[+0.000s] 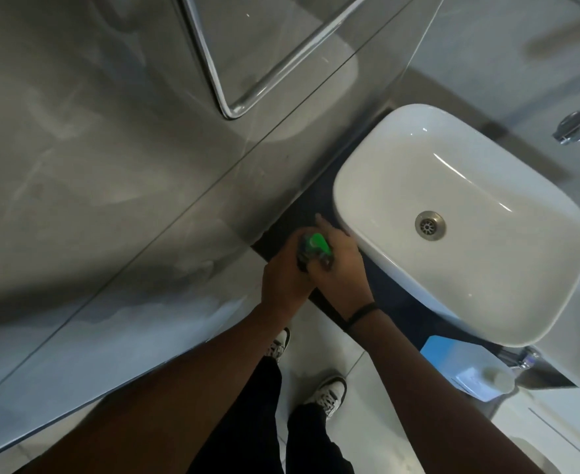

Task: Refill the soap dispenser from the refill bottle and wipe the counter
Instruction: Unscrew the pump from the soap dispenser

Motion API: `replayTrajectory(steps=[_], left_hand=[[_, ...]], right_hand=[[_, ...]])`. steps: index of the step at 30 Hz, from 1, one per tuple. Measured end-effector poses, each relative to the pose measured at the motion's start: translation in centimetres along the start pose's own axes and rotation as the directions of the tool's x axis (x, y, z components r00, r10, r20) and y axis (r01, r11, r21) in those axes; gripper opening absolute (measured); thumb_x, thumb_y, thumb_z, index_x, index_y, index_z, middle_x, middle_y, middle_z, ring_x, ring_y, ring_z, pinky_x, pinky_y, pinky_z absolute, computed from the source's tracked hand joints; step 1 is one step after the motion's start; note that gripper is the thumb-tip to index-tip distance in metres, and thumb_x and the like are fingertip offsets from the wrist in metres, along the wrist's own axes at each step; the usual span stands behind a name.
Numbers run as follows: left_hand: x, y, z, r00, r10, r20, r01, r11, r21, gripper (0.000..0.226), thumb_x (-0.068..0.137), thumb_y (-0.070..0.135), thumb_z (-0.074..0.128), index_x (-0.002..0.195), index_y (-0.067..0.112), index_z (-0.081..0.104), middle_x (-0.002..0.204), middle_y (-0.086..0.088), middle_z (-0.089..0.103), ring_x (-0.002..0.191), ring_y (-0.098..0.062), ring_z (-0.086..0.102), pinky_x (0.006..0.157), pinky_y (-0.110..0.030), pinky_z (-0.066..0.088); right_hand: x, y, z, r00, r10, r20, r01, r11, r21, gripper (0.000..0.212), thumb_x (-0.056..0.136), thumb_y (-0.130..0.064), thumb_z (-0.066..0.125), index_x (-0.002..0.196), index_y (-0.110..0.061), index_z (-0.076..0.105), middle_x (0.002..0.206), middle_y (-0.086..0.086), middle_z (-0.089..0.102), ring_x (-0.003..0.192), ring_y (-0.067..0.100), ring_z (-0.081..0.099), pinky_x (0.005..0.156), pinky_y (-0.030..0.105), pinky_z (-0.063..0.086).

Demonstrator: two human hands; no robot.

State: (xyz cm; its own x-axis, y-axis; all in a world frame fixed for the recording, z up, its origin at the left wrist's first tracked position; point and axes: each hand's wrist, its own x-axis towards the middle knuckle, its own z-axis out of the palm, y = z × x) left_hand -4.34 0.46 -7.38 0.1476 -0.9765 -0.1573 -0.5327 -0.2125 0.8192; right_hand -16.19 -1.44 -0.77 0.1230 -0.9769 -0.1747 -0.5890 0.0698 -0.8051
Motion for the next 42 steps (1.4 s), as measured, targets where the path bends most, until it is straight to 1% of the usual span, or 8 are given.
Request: replayTrajectory(steps=[5,10,16,21,25,31,38,42], left_hand=[[0.1,-0.2,0.0,0.998,0.065,-0.001,-0.065,0.997,0.051,0.064,0.094,0.052,0.070,0.147,0.020,0.057,0.119,0.009,0.074,0.098,0.012,0.054,0.079,0.010,0.036],[0.2,-1.0,0.2,0.995,0.100,0.025,-0.101,0.995,0.021,0.046,0.100,0.032,0.077,0.140,0.017,0.062,0.112,0.011,0.072,0.100,0.036,0.049,0.085,0.008,0.036],[0.4,-0.7,0.1,0.994,0.105,0.009,-0.105,0.994,0.043,0.059,0.097,0.051,0.066,0.146,0.018,0.058,0.110,0.018,0.066,0.094,0.032,0.054,0.079,0.004,0.042],[0.2,-0.7,0.2,0.992,0.125,0.004,-0.125,0.992,0.009,0.043,0.099,0.032,0.073,0.138,0.017,0.061,0.113,0.021,0.065,0.111,0.013,0.057,0.083,0.006,0.042],[0.3,-0.7,0.1,0.994,0.110,0.005,-0.110,0.994,0.005,0.056,0.094,0.054,0.062,0.143,0.028,0.052,0.112,0.025,0.060,0.108,0.011,0.056,0.079,0.007,0.039],[0.7,-1.1,0.1,0.995,0.085,0.054,-0.084,0.996,-0.017,0.049,0.100,0.036,0.069,0.144,0.048,0.051,0.112,0.027,0.066,0.096,0.015,0.061,0.082,-0.003,0.050],[0.6,-1.1,0.0,0.990,0.131,0.046,-0.131,0.991,0.010,0.064,0.098,0.063,0.062,0.145,0.021,0.058,0.120,0.011,0.073,0.104,0.029,0.056,0.085,0.006,0.040],[0.9,-1.3,-0.1,0.990,0.134,0.046,-0.137,0.989,0.050,0.065,0.098,0.055,0.062,0.152,0.020,0.053,0.125,0.003,0.075,0.104,0.001,0.067,0.079,0.008,0.039]], right_hand=[[-1.0,-0.5,0.9,0.972,0.130,-0.195,-0.093,0.978,0.186,0.058,0.088,-0.012,0.078,0.141,-0.013,0.054,0.123,0.003,0.063,0.116,0.021,0.062,0.103,0.045,0.056],[-1.7,-0.5,1.4,0.979,0.133,-0.154,-0.094,0.966,0.240,0.082,0.090,-0.006,0.073,0.160,-0.017,0.031,0.148,0.003,0.053,0.139,0.023,0.052,0.116,0.046,0.048],[-1.3,-0.6,1.7,0.937,0.175,-0.301,-0.110,0.969,0.220,0.026,0.087,-0.021,0.083,0.103,-0.015,0.063,0.105,0.007,0.064,0.099,0.028,0.061,0.089,0.056,0.053],[-1.5,-0.9,1.4,0.973,0.123,-0.193,-0.091,0.982,0.169,0.052,0.087,-0.020,0.075,0.136,-0.011,0.061,0.131,0.005,0.056,0.124,0.019,0.051,0.107,0.023,0.047],[-1.1,-0.7,1.5,0.946,0.171,-0.277,-0.111,0.970,0.218,0.029,0.084,-0.019,0.085,0.104,-0.014,0.064,0.107,0.006,0.062,0.102,0.027,0.060,0.090,0.052,0.054],[-1.4,-0.6,1.7,0.979,0.125,-0.160,-0.098,0.981,0.166,0.057,0.083,-0.021,0.072,0.138,-0.011,0.059,0.134,0.010,0.057,0.127,0.025,0.051,0.110,0.034,0.046],[-1.2,-0.2,2.5,0.956,0.125,-0.267,-0.071,0.977,0.201,0.035,0.083,-0.017,0.072,0.117,-0.009,0.067,0.119,0.004,0.058,0.114,0.026,0.054,0.101,0.051,0.051],[-1.4,-0.7,2.7,0.944,0.172,-0.280,-0.096,0.959,0.267,0.045,0.087,-0.019,0.081,0.124,-0.029,0.058,0.127,0.009,0.058,0.122,0.031,0.057,0.106,0.049,0.052]])
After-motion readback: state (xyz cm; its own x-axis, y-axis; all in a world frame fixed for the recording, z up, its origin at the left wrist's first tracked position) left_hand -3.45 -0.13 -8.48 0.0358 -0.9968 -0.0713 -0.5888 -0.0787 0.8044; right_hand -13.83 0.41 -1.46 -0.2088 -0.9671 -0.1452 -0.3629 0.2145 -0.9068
